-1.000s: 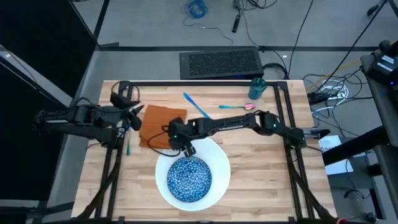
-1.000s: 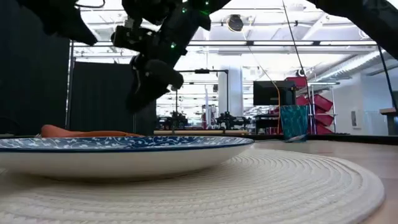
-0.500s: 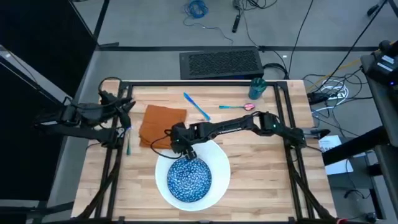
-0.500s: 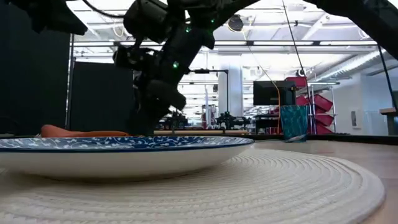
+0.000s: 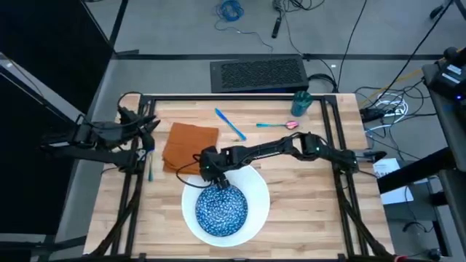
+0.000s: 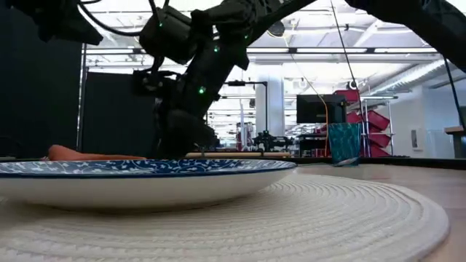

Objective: Set table place
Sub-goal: Fold the orange table napkin

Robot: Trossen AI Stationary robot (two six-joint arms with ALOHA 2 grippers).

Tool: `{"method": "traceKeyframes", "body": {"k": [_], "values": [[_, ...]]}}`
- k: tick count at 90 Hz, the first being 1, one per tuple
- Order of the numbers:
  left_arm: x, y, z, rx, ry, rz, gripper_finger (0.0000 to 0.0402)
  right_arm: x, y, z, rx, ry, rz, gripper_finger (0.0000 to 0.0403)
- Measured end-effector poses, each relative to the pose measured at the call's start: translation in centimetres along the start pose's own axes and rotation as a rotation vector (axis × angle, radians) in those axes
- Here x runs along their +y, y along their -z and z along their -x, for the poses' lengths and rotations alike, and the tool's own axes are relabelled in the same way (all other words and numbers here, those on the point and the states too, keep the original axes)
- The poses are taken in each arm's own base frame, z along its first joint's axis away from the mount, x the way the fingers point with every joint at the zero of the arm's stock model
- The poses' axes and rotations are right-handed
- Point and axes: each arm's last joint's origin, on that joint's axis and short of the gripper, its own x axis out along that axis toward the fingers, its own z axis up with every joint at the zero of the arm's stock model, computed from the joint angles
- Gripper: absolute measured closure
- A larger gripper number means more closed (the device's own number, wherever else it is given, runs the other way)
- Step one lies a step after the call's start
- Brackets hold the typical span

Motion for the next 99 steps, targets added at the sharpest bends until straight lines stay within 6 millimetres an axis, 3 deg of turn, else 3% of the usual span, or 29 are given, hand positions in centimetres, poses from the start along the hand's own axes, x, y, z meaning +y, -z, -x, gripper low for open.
{"method": "traceKeyframes", "body": {"k": [8, 27, 39, 67, 88, 99], "values": [[0.0, 0.0, 0.0, -0.001, 0.000, -0.014, 0.0298, 0.0, 0.0, 0.0, -0.002, 0.008, -0.002, 0.0250], [0.0, 0.0, 0.0, -0.002, 0.001, -0.013, 0.0298, 0.1, -0.1, -0.1, -0.004, 0.010, 0.029, 0.0390], [0.0, 0.0, 0.0, 0.000, 0.007, -0.013, 0.0298, 0.1, -0.8, 0.4, 0.003, 0.037, 0.046, 0.0400], [-0.1, 0.0, 0.0, 0.004, 0.018, -0.012, 0.0298, -2.4, -4.9, 4.8, -0.127, 0.089, -0.035, 0.0403], [-0.1, 0.0, 0.0, 0.013, 0.046, -0.012, 0.0298, -8.0, -1.8, 5.1, -0.077, 0.135, -0.286, 0.0403], [-0.2, 0.0, 0.0, 0.015, 0.051, -0.012, 0.0298, -9.9, -0.3, 5.3, -0.048, 0.140, -0.392, 0.0403]]}}
